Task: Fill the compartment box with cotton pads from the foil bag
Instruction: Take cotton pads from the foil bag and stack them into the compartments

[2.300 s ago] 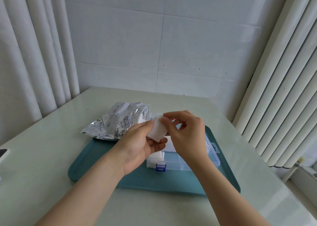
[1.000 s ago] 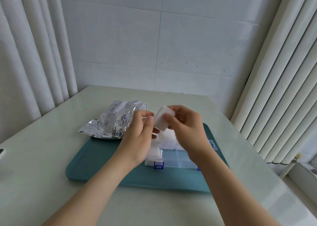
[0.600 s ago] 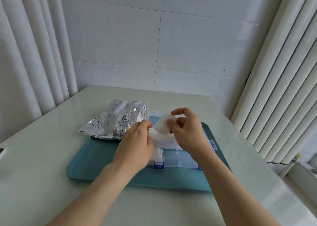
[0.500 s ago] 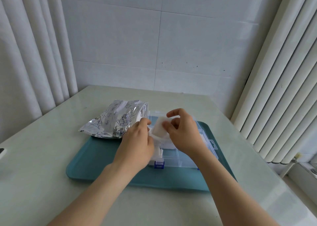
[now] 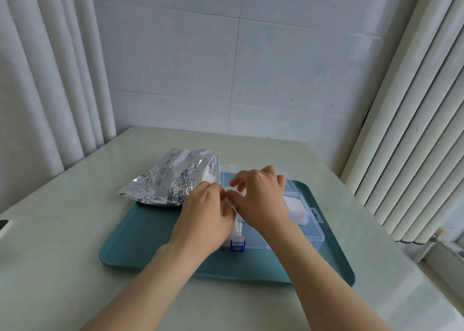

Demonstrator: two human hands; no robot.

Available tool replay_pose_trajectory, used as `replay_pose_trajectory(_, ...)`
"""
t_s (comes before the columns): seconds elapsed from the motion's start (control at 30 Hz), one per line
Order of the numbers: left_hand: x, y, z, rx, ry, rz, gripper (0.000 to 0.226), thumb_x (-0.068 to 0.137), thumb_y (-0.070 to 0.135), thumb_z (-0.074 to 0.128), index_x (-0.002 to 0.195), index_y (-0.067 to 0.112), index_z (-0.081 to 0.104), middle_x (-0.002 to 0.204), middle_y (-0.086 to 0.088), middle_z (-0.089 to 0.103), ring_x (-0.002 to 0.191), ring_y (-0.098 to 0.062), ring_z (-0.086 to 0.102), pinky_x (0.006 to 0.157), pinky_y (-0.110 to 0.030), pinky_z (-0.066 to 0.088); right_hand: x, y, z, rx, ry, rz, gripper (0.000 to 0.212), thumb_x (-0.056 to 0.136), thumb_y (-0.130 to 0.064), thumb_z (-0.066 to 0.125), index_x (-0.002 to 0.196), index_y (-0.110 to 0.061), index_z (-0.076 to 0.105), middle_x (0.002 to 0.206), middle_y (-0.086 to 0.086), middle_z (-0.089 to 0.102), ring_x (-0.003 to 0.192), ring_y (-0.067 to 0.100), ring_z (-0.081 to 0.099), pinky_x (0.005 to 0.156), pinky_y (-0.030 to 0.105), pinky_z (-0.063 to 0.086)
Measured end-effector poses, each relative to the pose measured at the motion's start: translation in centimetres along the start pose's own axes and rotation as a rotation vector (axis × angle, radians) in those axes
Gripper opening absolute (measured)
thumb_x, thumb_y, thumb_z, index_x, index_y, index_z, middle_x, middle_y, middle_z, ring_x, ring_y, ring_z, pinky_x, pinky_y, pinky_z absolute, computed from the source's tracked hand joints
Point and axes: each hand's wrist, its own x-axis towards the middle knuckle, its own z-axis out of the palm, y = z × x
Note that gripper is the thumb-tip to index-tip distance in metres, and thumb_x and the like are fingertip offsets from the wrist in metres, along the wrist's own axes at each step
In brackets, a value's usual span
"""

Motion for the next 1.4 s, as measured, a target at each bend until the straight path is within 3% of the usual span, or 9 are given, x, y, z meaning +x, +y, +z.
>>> replay_pose_trajectory(0.1,0.0,0.0,-0.1,0.006,0.032,0.031,0.01,0.093,0.017,0.066,0.086,0.014,0.072,0.093,0.0,0.062,0.079,-0.021,0.059,0.073,-0.037,0.05,0.0,-0.1,0.1,-0.044,-0.023,-0.044,0.016,0.096,-0.033,0.064,0.105,-0.034,0.077,0.108,-0.013,0.066,0.112,0.018,0.043,0.082,0.033,0.018)
replay_pose_trajectory(0.27,-0.3,0.7,-0.8,0.069,0.055,0.095,0.01,0.09,0.024,0.07,0.086,0.03,0.076,0.085,0.009,0.068,0.072,-0.02,0.061,0.056,-0.032,0.045,-0.2,0.2,0.0,-0.152,-0.119,-0.117,0.026,0.1,-0.023,0.051,0.098,-0.029,0.077,0.099,-0.009,0.069,0.109,0.02,0.046,0.086,0.037,0.026)
replay_pose_trajectory(0.37,-0.2,0.8,-1.0,0.094,0.037,0.093,0.014,0.092,0.027,0.063,0.103,0.033,0.07,0.091,0.012,0.071,0.08,-0.019,0.064,0.059,-0.033,0.048,-0.5,0.4,-0.4,-0.185,-0.122,-0.158,0.025,0.102,-0.022,0.051,0.101,-0.029,0.075,0.1,-0.01,0.067,0.108,0.02,0.046,0.085,0.037,0.027)
replay_pose_trajectory(0.7,0.0,0.3,-1.1,0.195,-0.075,0.14,0.021,0.1,0.028,0.051,0.095,0.021,0.07,0.104,0.008,0.054,0.075,-0.02,0.055,0.063,-0.031,0.037,-1.1,0.2,-1.2,-0.213,-0.333,-0.198,0.043,0.088,-0.006,0.047,0.109,-0.032,0.073,0.115,-0.011,0.062,0.117,0.021,0.041,0.091,0.04,0.028)
replay_pose_trajectory(0.87,0.9,-0.9,-1.9,0.118,0.232,0.164,0.021,0.09,0.014,0.055,0.089,0.02,0.075,0.103,0.008,0.062,0.081,-0.021,0.063,0.059,-0.028,0.042,-1.6,0.1,-0.9,-0.176,-0.138,-0.175,0.05,0.088,-0.002,0.049,0.124,-0.029,0.072,0.123,-0.011,0.068,0.119,0.019,0.049,0.094,0.036,0.03)
replay_pose_trajectory(1.0,2.3,-3.1,-1.9,0.009,0.434,0.081,0.039,0.086,-0.006,0.053,0.115,0.011,0.073,0.145,-0.01,0.055,0.128,-0.033,0.056,0.095,-0.047,0.053,-1.6,-0.3,-1.1,0.069,0.01,-0.114,0.04,0.095,-0.003,0.052,0.125,-0.017,0.073,0.118,0.0,0.074,0.11,0.023,0.065,0.099,0.039,0.048)
replay_pose_trajectory(1.1,2.9,-4.9,-1.4,0.001,0.356,-0.051,0.046,0.098,0.002,0.046,0.141,0.012,0.061,0.169,-0.016,0.031,0.155,-0.038,0.031,0.124,-0.058,0.029,-1.1,-1.1,-0.9,0.184,-0.02,-0.073,0.036,0.099,-0.005,0.052,0.128,-0.012,0.071,0.117,0.004,0.076,0.11,0.025,0.068,0.097,0.04,0.054)
replay_pose_trajectory(1.23,3.3,-6.6,-1.1,0.017,0.213,-0.164,0.048,0.11,0.036,0.044,0.158,0.026,0.039,0.175,-0.011,0.018,0.161,-0.038,0.013,0.126,-0.063,0.01,0.2,-2.1,0.4,0.058,-0.188,-0.143,0.037,0.104,-0.014,0.05,0.139,-0.012,0.06,0.125,0.01,0.07,0.116,0.033,0.063,0.096,0.046,0.053)
replay_pose_trajectory(1.4,3.4,-7.4,-0.6,0.06,0.084,-0.174,0.066,0.099,0.066,0.021,0.156,0.036,0.036,0.167,-0.003,0.034,0.152,-0.035,0.032,0.12,-0.06,0.031,1.2,-3.6,1.9,-0.138,-0.285,-0.148,0.034,0.104,-0.027,0.047,0.133,-0.011,0.05,0.119,0.006,0.063,0.119,0.034,0.045,0.095,0.045,0.033)
